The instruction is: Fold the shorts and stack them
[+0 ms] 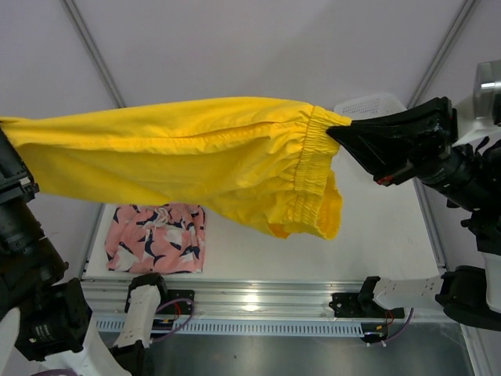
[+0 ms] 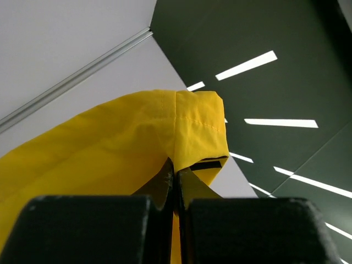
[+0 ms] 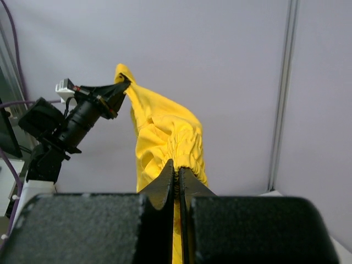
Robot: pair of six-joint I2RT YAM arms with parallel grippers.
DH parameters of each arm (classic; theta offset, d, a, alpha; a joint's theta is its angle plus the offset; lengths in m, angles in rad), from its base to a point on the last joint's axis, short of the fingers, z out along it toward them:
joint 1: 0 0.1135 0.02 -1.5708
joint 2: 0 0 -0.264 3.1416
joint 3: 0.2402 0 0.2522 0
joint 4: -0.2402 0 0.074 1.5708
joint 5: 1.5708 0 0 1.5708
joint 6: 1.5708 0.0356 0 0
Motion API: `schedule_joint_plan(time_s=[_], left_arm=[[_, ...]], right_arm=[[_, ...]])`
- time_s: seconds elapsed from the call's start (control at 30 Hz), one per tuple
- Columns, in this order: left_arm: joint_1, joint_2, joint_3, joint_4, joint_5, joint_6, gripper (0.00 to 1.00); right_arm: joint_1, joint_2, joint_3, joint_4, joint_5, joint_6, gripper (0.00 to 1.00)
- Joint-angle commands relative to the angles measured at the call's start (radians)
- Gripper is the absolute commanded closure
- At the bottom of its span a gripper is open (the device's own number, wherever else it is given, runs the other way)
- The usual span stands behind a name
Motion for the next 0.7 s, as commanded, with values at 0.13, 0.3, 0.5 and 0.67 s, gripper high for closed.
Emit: schedule_joint_plan(time_s=[0.13,0.3,0.5,0.67], left_arm=[[0.011,0.09,-0.028,0.044,0.01,0.001,1.0],[0.011,0.176,-0.175,0.126,0.091,-0.047,1.0],[-0.007,0.245,-0.475,0.343,0.162,-0.143,1.0],[-0.106,0.386,-0.528,0.456,0.036,-0.146,1.0]], right_arm=[[-0.003,0.096,0.188,-0.022,0.104,-0.029,1.0],[-0.13,0.158,0.156,-0.019,0.175,-0.031,1.0],[-0.738,0.176,-0.172,0.365,-0.363,0.46,1.0],[-0.9,0.41,-0.197,0.748,-0.587,0.788,1.0]])
